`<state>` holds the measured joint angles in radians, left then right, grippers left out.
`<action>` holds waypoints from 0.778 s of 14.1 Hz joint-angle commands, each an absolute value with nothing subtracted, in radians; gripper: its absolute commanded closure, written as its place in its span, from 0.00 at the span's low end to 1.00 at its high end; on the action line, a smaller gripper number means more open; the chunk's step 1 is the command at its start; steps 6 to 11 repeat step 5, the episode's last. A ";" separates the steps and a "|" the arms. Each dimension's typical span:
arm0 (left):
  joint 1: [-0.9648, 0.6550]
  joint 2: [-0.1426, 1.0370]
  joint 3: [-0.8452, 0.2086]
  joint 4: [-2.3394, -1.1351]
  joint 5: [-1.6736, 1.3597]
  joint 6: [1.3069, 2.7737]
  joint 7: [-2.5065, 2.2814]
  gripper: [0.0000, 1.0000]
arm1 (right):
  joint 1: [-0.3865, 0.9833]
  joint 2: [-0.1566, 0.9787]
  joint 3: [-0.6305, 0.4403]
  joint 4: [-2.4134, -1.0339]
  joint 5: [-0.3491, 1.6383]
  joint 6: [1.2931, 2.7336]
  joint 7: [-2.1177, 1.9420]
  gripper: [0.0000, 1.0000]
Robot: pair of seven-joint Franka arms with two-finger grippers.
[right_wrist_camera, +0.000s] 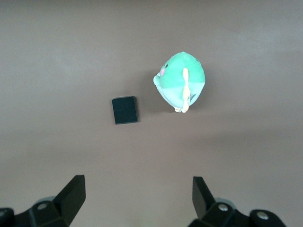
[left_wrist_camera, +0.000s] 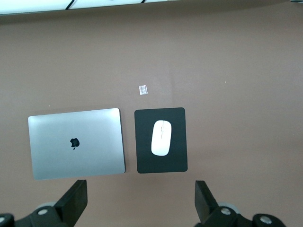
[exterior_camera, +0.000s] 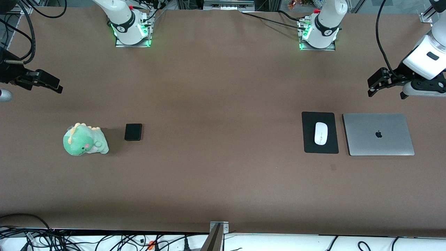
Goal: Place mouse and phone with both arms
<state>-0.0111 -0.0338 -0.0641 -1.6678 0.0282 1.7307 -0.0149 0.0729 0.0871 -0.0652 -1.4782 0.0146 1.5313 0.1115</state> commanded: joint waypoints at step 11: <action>-0.015 -0.020 -0.066 -1.631 0.046 1.704 -0.026 0.00 | 0.058 0.100 -0.055 -1.451 0.002 1.551 0.094 0.00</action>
